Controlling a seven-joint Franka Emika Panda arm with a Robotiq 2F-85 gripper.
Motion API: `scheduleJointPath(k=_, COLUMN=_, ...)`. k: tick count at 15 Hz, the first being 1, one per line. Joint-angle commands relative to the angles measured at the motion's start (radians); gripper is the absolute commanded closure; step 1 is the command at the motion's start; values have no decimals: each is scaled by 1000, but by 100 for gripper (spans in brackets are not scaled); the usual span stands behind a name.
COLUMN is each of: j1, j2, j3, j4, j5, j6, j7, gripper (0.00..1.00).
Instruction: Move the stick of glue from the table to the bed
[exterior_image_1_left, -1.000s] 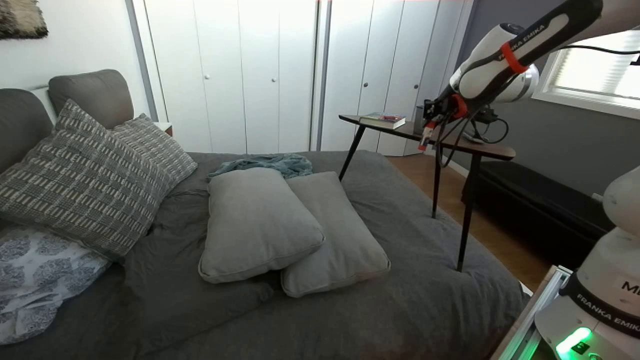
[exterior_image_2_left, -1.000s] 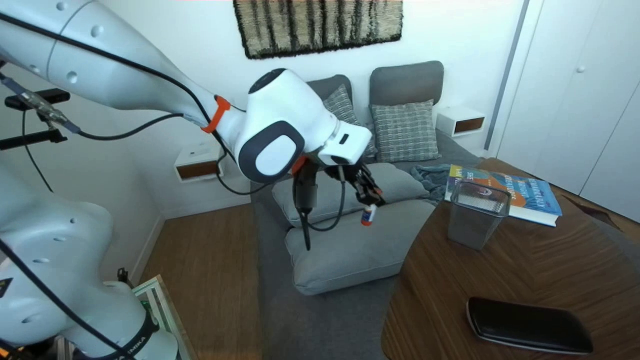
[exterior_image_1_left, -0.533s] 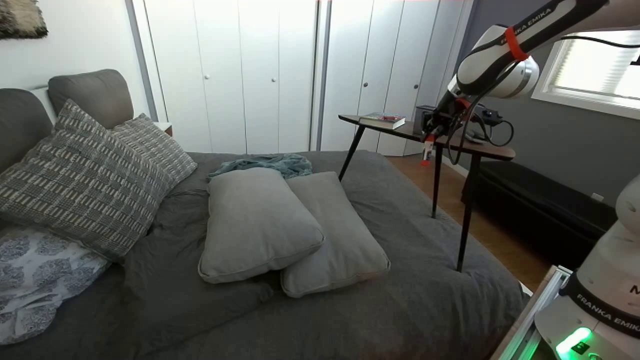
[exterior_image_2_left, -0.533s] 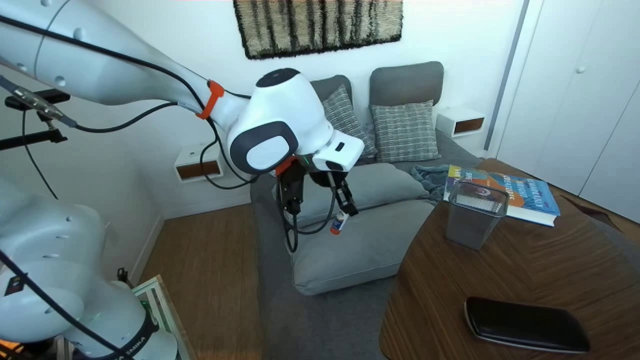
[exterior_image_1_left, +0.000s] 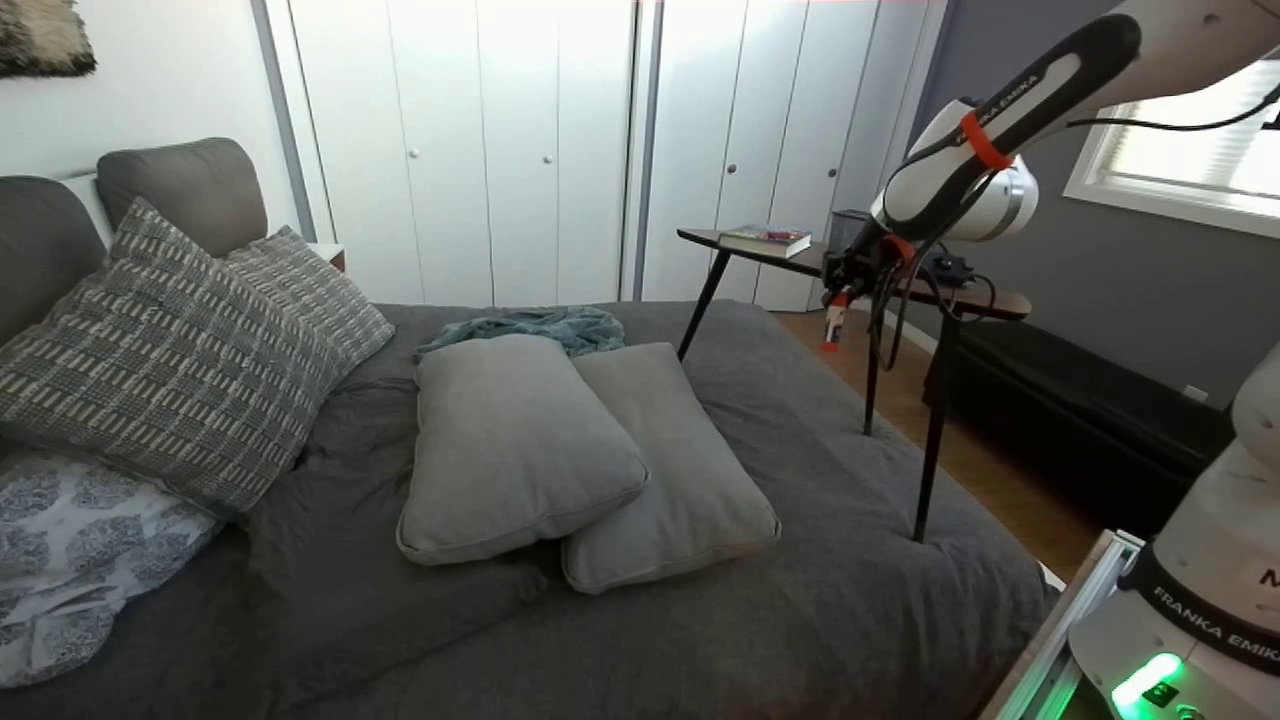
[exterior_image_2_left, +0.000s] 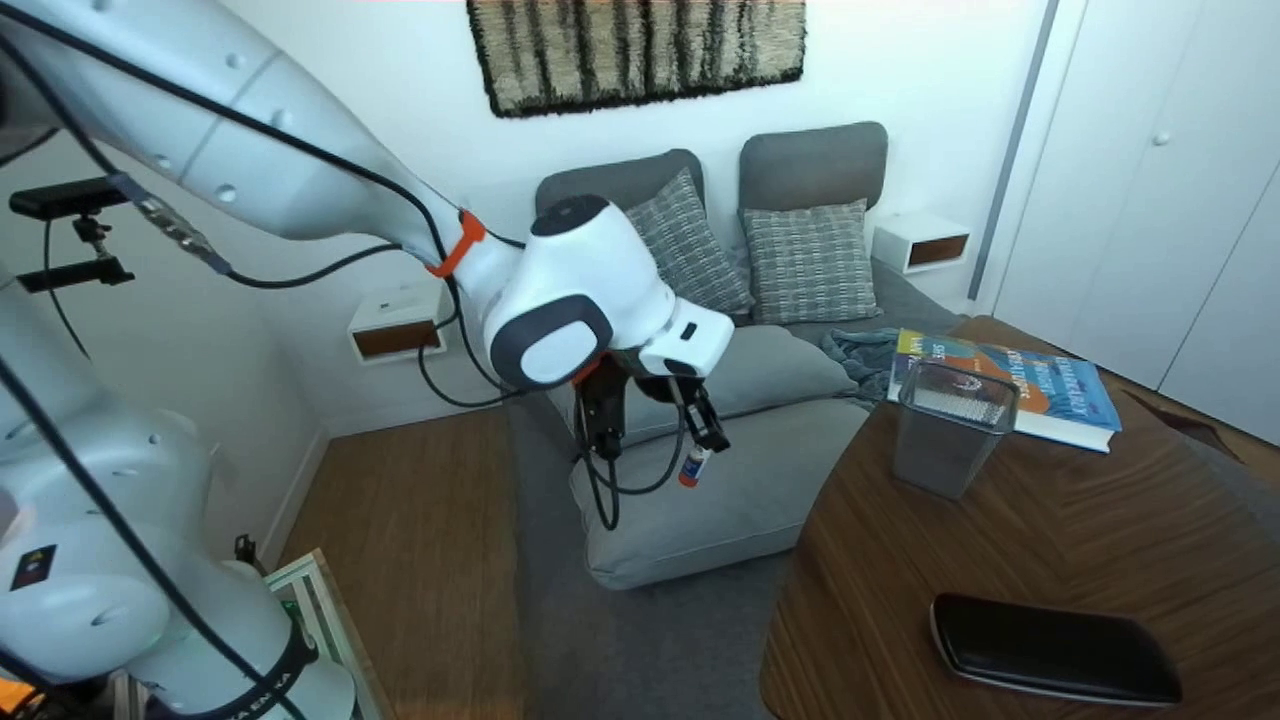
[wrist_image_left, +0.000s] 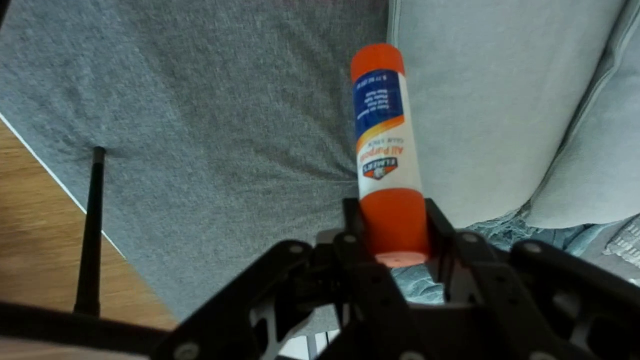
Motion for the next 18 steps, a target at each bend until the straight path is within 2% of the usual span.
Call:
scheduleJointPath(k=1, j1=34, j2=255, j3=24, j4=85, j5=79, j6=147, j7=-15, gripper=92)
scheduleJointPath(k=2, j1=29, j2=311, j3=55, j4=108, j5=121, j6=157, j7=-30, gripper=92)
scheduleJointPath(k=3, j1=16, j2=381, j3=76, j4=142, j5=116, j6=170, j7=-19, gripper=92)
scheduleJointPath(k=4, j1=24, j2=448, j3=53, j4=175, j5=76, j6=179, j7=1, gripper=92)
scheduleJointPath(k=5, j1=1, j2=496, j3=80, j4=210, j5=93, j6=162, j7=-4, gripper=92)
scheduleJointPath(k=6, j1=41, j2=381, j3=46, j4=118, j5=97, j6=151, j7=-20, gripper=69)
scheduleJointPath(k=8, j1=32, j2=475, j3=54, j4=176, j5=98, j6=156, j7=-21, gripper=69)
scheduleJointPath(k=11, j1=28, j2=509, j3=54, j4=210, j5=98, j6=156, j7=-20, gripper=69)
scheduleJointPath(k=12, j1=28, j2=508, j3=54, j4=213, j5=98, j6=156, j7=-20, gripper=92)
scheduleJointPath(k=13, j1=12, j2=547, j3=73, j4=235, j5=107, j6=179, j7=-23, gripper=92)
scheduleJointPath(k=16, j1=-106, j2=647, j3=189, j4=295, j5=157, j6=164, j7=-55, gripper=92)
scheduleJointPath(k=18, j1=-266, j2=741, j3=340, j4=365, j5=209, j6=139, j7=-99, gripper=92)
